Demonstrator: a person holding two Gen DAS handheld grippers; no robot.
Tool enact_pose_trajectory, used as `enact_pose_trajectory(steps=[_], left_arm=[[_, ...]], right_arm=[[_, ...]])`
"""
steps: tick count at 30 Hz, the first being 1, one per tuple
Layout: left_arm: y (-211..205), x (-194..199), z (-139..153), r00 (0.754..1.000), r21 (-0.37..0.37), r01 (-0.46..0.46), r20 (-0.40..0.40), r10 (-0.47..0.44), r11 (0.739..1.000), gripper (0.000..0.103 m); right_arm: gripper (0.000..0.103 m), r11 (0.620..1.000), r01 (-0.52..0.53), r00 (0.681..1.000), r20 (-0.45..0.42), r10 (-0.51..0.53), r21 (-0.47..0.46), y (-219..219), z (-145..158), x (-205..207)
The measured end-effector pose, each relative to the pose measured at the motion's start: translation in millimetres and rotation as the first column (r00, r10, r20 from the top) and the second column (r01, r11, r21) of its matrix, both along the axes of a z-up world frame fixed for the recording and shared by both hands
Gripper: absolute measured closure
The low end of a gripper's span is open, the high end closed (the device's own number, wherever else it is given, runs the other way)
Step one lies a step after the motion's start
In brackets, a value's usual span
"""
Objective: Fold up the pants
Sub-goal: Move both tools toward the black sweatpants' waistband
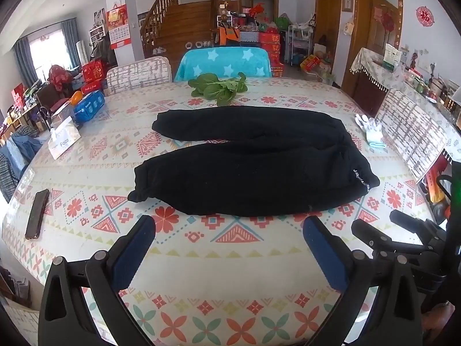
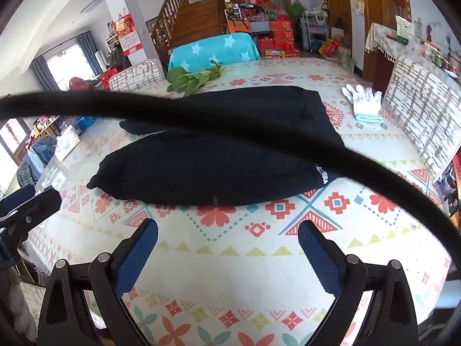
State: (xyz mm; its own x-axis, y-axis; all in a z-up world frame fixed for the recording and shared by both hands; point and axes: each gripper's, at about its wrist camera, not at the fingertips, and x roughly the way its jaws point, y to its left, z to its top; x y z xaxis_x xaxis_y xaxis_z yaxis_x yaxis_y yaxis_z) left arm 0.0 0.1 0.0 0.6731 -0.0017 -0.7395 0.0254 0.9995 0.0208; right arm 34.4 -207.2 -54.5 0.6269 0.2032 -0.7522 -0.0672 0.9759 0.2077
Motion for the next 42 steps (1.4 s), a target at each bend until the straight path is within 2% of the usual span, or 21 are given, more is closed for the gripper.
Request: enact_pose_trajectory(steps=[7, 19, 33, 42], left_arm=[[-7.0, 1.1, 6.0, 1.000, 0.010, 0.016, -0.004, -0.016, 1.000, 0.001], [-26.8, 0.4, -6.1, 0.999, 0.091, 0.029, -0.024, -0.027, 0.995, 0.001], [-21.1, 5.6, -10.6, 0.999, 0.078, 0.004, -0.034, -0.001, 0.997, 0.001], [-20.1, 8.9, -15.8, 0.997, 0.056, -0.006, -0.075, 0.010, 0.998, 0.001]], right_arm=[[0.003, 1.000, 0.017, 1.000, 0.006, -0.017, -0.007, -8.5, -0.2, -1.5], [0.003, 0.995, 0.000, 1.000, 0.017, 0.002, -0.100, -2.4, 0.9, -3.6], [0.003, 0.996, -0.009, 1.000, -0.014, 0.008, -0.094, -6.2, -6.9, 1.5], [0.003, 0.996, -0.010, 0.999, -0.037, 0.007, -0.085, -8.5, -12.4, 4.6]])
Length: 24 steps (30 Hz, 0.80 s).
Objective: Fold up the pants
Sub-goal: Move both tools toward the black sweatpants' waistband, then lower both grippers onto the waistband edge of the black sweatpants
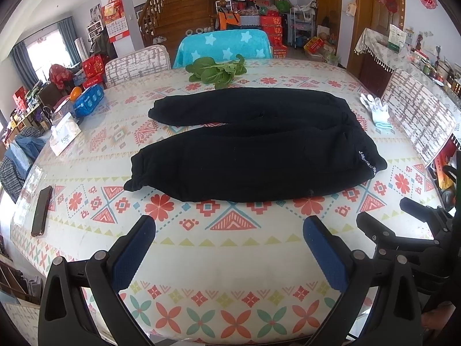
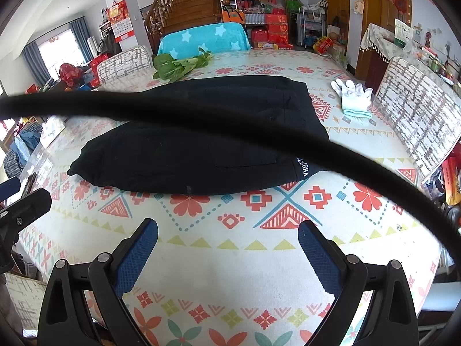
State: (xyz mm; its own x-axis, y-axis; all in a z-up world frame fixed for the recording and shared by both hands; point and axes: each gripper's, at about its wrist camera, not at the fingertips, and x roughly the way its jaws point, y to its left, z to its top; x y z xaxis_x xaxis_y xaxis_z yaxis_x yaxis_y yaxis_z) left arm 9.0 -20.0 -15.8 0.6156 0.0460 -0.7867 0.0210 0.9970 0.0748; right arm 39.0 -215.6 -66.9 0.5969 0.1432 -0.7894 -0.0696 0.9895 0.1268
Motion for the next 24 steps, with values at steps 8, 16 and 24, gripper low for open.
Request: enact_pose_trajectory(steps=[8, 16, 24], left_arm=[[1.1, 1.5, -5.8, 0.999, -0.013, -0.021, -0.034, 0.021, 1.000, 0.001], [65.6, 21.8, 17.4, 0.984, -0.074, -0.175, -0.035, 0.173, 0.982, 0.001], [102.7, 14.8, 41.1, 0.963, 0.005, -0.258, 0.085, 0.256, 0.966, 0.001]], right_arm=[[0.003, 1.000, -0.001, 1.000, -0.029, 0.001, 0.002, -4.4, -6.6, 0.7], [0.003, 0.999, 0.026, 1.000, -0.014, -0.027, -0.036, -20.1, -0.1, -3.1], [0.003, 0.996, 0.075, 0.997, 0.012, -0.074, -0.041, -44.4, 18.7, 9.5]])
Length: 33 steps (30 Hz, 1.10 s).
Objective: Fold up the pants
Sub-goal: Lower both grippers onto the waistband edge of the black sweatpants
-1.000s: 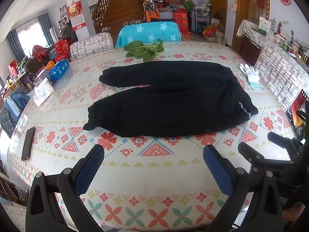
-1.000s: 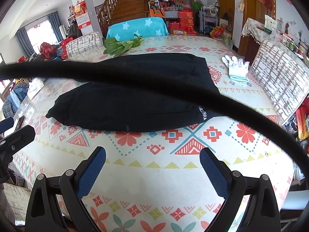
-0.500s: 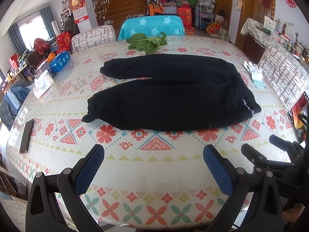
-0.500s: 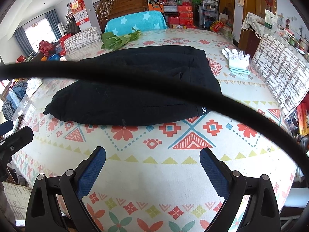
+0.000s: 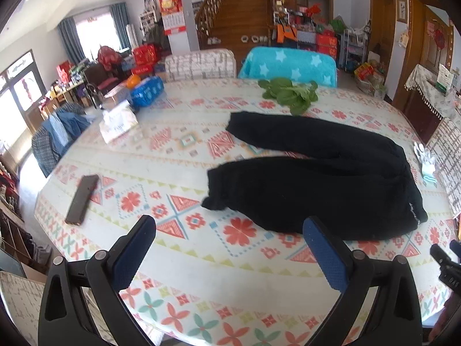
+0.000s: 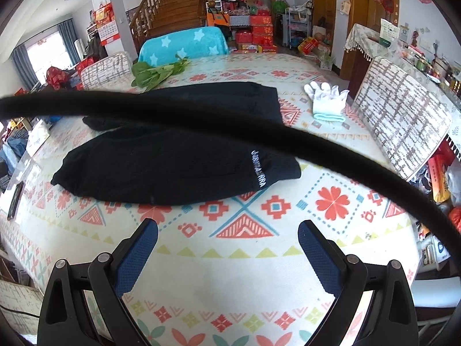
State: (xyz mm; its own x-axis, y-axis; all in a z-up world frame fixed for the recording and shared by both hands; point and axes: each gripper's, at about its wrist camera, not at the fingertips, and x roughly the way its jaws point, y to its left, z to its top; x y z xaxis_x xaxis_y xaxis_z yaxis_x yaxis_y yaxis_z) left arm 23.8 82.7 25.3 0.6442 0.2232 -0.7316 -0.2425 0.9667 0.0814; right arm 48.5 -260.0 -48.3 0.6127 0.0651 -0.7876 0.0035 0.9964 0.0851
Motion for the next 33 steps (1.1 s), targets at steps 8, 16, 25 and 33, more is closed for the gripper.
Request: enact_pose_trajectory(steps=[8, 16, 25, 33], left_arm=[[17.8, -9.6, 41.6, 0.989, 0.012, -0.020, 0.147, 0.018, 1.000, 0.001], [28.8, 7.8, 51.0, 0.995, 0.076, -0.036, 0.098, 0.029, 0.996, 0.001], [45.1, 49.5, 14.4, 1.000, 0.098, 0.009, 0.004, -0.010, 0.995, 0.001], [88.4, 93.4, -60.5, 0.989, -0.089, -0.039, -0.144, 0.026, 0.995, 0.001]], right_arm=[[0.003, 1.000, 0.020, 0.999, 0.044, -0.020, 0.007, -9.8, 24.1, 17.5], [0.003, 1.000, 0.021, 0.996, 0.083, -0.020, -0.010, -11.0, 43.9, 38.5], [0.003, 0.999, 0.034, 0.999, 0.020, -0.034, -0.031, -0.1, 27.1, 65.0], [0.003, 0.989, 0.148, 0.983, -0.110, -0.145, 0.019, -28.1, -1.8, 84.7]])
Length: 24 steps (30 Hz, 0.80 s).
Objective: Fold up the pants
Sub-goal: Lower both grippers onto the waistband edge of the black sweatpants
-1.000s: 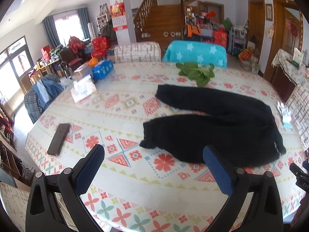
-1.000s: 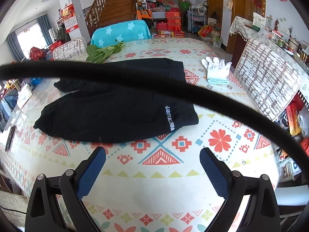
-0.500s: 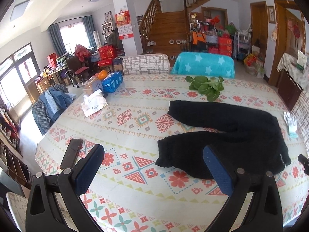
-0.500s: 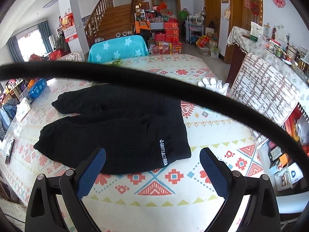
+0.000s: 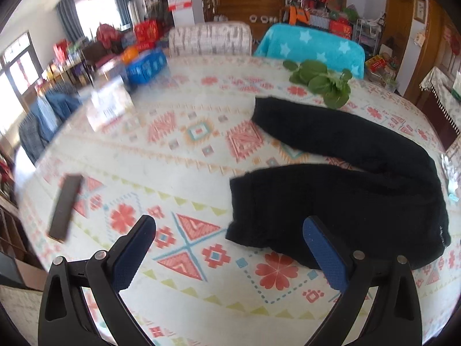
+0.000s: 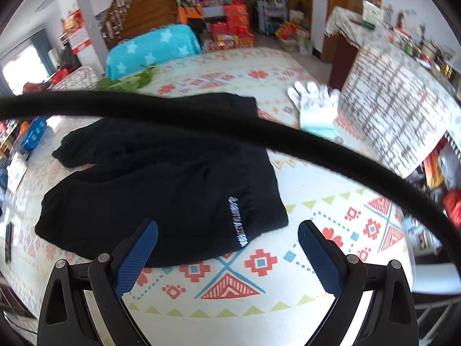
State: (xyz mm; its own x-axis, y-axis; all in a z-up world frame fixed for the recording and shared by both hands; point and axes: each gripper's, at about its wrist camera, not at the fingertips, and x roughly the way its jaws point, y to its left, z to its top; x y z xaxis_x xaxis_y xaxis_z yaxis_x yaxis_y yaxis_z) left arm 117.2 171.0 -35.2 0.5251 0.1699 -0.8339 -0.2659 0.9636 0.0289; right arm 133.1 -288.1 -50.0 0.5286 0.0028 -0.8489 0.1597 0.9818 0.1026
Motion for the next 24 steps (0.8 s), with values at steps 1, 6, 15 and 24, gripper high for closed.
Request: enact_pose_trajectory(steps=[1, 6, 15, 24], left_arm=[[6.3, 3.0, -8.9, 1.000, -0.037, -0.008, -0.016, 0.008, 0.999, 0.001], [31.5, 12.9, -44.9, 0.996, -0.193, -0.055, -0.074, 0.042, 0.980, 0.003], [33.2, 33.5, -81.3, 0.993, -0.349, -0.042, -0.121, 0.000, 0.936, 0.019], [15.7, 45.7, -92.8, 0.991, -0.336, -0.005, -0.126, -0.040, 0.942, 0.019]], right_arm=[[0.003, 1.000, 0.018, 1.000, -0.015, -0.018, 0.003, -4.5, -5.0, -0.2], [0.003, 0.996, 0.087, 0.994, -0.066, -0.086, 0.011, -24.7, -26.4, -3.8], [0.004, 0.967, 0.174, 0.983, -0.087, -0.160, 0.186, -51.4, -48.4, -2.1], [0.005, 0.963, 0.193, 0.979, -0.104, -0.176, 0.188, -47.6, -59.9, 17.0]])
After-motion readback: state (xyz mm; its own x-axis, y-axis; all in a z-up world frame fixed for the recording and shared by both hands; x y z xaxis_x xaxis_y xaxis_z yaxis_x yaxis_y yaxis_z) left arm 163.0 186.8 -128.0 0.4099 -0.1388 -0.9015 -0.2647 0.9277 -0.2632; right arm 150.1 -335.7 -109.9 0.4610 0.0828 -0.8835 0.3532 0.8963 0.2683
